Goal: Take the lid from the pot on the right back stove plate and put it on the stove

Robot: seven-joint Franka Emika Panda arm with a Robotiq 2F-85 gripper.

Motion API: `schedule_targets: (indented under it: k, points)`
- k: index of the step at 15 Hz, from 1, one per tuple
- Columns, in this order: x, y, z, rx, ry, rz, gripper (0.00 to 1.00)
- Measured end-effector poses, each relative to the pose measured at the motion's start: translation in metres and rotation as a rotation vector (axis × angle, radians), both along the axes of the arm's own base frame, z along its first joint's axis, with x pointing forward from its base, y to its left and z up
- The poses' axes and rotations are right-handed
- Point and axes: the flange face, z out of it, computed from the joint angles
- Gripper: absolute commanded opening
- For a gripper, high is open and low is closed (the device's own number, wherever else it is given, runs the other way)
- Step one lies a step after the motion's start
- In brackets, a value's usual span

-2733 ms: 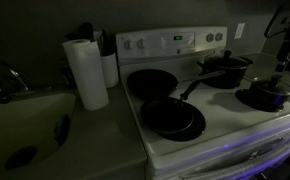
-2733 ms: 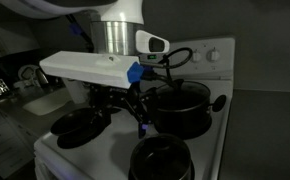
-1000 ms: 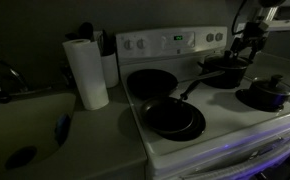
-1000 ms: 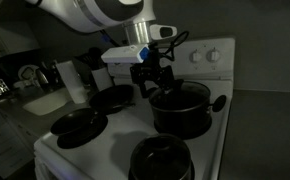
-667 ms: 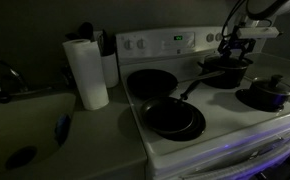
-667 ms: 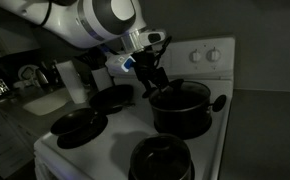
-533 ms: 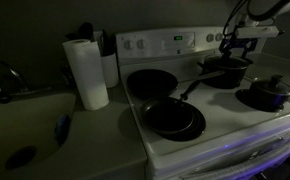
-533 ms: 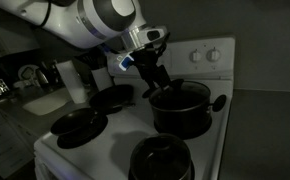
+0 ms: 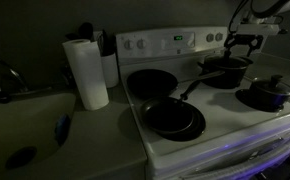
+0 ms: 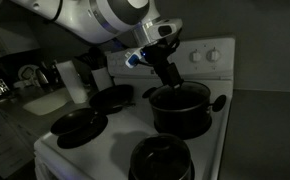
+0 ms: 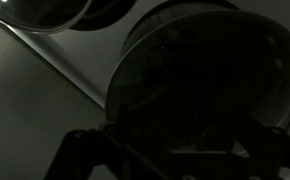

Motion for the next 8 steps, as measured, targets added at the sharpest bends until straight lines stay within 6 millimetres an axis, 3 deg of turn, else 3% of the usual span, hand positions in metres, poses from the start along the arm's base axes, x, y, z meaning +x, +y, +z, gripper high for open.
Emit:
schedule_targets:
  k: [4, 8]
  points:
    - [0.015, -0.010, -0.008, 0.113, -0.017, -0.014, 1.00]
    - [0.034, -0.014, -0.002, 0.115, -0.036, -0.002, 1.00]
